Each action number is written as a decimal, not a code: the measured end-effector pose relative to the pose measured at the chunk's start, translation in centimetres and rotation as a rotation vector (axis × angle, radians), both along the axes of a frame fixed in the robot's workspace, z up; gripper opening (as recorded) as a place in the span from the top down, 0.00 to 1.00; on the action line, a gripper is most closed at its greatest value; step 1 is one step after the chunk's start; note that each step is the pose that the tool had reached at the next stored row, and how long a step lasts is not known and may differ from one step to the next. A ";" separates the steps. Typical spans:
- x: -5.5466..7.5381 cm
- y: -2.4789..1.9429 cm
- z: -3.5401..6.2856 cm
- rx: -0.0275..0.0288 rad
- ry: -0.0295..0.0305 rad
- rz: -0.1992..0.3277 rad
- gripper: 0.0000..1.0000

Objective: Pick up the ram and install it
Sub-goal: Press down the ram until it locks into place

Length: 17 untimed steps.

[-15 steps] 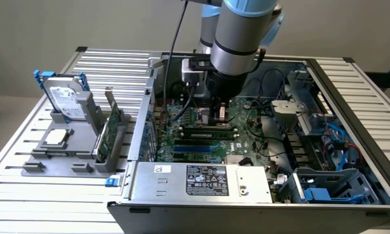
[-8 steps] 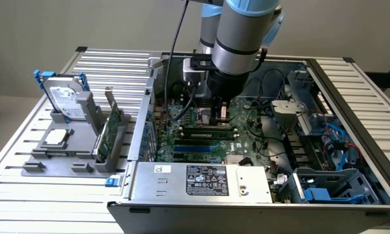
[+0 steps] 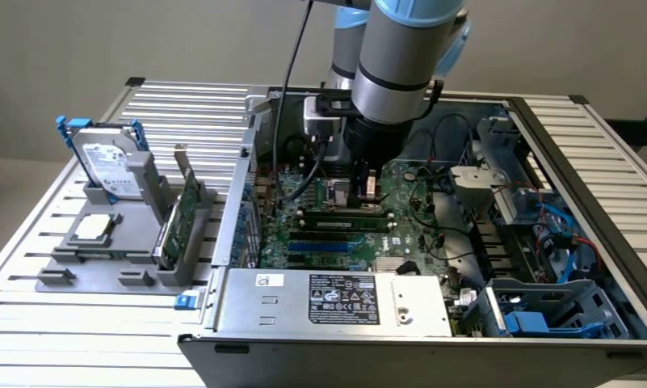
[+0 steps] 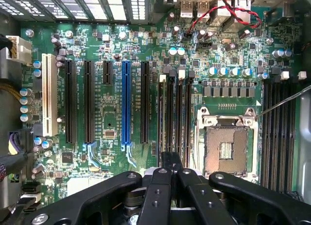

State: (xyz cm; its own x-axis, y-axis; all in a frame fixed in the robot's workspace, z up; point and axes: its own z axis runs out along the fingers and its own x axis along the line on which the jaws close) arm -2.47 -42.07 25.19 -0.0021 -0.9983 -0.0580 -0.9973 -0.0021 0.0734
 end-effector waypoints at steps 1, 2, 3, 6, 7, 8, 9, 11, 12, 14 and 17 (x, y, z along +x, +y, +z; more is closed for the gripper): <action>0.0 0.00 0.00 0.0000 0.0000 0.000 0.89; 0.0 0.00 0.00 0.0000 0.0000 0.000 0.89; 0.0 0.00 0.00 0.0000 0.0000 0.000 0.89; 0.0 0.00 0.00 0.0000 0.0000 -0.008 0.89; 0.0 0.00 0.01 -0.0002 0.0001 -0.021 0.89; 0.0 0.00 0.01 -0.0002 0.0001 -0.033 0.89; 0.0 0.00 0.01 -0.0001 0.0000 -0.047 0.89; 0.0 0.00 0.00 0.0000 0.0000 -0.077 0.89; 0.0 0.00 0.00 0.0000 0.0000 -0.091 0.89; 0.0 0.00 0.01 -0.0001 0.0000 -0.121 0.89; 0.0 0.00 0.01 0.0000 0.0000 -0.165 0.89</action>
